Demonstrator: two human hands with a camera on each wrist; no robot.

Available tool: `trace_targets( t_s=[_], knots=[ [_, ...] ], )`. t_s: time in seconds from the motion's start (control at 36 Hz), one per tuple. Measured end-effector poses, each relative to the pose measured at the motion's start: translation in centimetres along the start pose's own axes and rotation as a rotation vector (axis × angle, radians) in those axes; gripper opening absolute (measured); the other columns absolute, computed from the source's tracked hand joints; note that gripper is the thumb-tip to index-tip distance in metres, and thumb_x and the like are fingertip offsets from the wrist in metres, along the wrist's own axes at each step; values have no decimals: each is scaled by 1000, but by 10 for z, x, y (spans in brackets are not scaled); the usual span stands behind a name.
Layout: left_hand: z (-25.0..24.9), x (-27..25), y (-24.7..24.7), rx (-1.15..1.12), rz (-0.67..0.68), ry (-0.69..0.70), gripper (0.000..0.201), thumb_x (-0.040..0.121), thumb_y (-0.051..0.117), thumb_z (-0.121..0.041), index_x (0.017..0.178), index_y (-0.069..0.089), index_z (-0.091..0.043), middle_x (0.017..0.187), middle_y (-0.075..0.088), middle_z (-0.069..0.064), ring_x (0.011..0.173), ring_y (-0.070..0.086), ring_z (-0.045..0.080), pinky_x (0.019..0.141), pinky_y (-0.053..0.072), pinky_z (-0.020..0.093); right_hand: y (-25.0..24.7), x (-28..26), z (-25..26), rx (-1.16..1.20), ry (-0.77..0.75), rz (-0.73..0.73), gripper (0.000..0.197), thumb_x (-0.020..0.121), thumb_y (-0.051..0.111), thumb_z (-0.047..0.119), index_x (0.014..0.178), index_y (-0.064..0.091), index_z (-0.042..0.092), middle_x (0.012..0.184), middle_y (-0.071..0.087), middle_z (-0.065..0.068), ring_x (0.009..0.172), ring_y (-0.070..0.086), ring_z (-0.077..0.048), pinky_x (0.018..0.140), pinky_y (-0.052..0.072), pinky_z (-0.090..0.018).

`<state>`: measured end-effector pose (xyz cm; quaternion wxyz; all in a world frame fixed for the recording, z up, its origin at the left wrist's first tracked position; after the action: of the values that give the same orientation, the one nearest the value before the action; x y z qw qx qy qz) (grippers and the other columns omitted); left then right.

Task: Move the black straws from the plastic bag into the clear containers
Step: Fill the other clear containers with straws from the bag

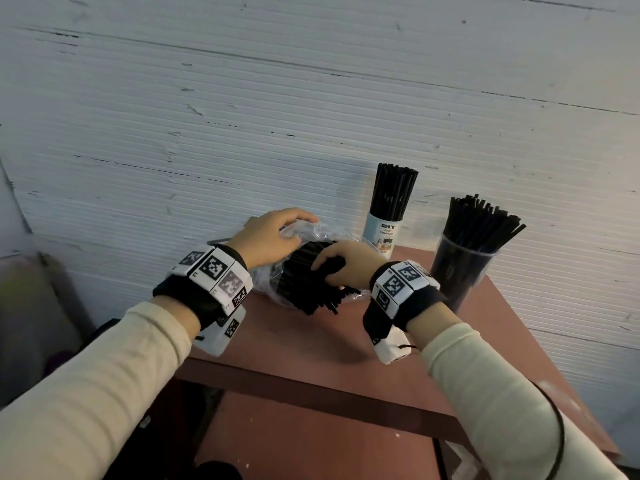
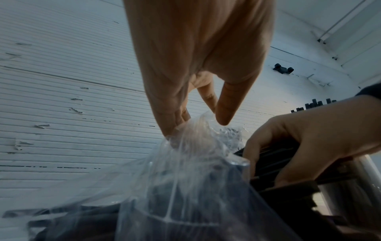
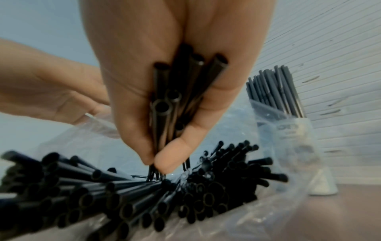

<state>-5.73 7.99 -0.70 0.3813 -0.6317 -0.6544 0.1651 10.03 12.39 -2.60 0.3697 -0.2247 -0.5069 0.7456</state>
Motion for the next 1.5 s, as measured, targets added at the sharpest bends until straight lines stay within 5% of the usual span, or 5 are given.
trace_targets(
  t_s=[0.5,0.75,0.86,1.22,1.5],
  knots=[
    [-43,0,36,273,-62,174,68,77,74,-21,140,48,-27,152,31,0,139,32,19,110,31,33,-35,-66,-28,165,-32,9,33,82,70,5,106,73,27,83,68,9,67,65,-9,73,58,-28],
    [-90,9,92,470,195,412,75,69,80,-34,136,48,-26,130,57,-7,118,52,12,95,40,26,-56,-116,-22,102,-80,3,37,80,70,8,104,71,36,88,69,9,64,60,4,70,51,-16],
    [-109,10,102,490,193,374,24,77,72,-36,92,54,-37,83,60,-16,88,64,16,69,45,28,-71,-140,-24,142,-72,-38,37,85,69,13,116,68,32,72,62,35,63,60,9,61,42,-5],
    [-145,4,135,-412,351,122,13,85,74,-30,84,67,-19,69,64,-10,68,61,6,74,53,19,-150,-187,-4,161,-271,-791,35,90,65,36,123,62,26,118,59,17,107,57,0,89,46,-19],
    [-133,1,159,-629,390,-23,31,81,75,-2,109,66,3,109,71,17,106,68,21,94,50,25,-104,-146,-14,-121,-235,-536,25,94,57,33,94,74,15,107,64,-1,97,54,-6,96,40,-27]
  ],
)
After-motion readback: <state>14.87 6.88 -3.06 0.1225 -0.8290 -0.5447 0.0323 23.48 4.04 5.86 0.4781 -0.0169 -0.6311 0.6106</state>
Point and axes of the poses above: each hand's wrist, its own x-axis towards the middle knuckle, its own y-axis out of the palm, z = x × y, the point moved 5 cm from there along x, towards the middle knuckle
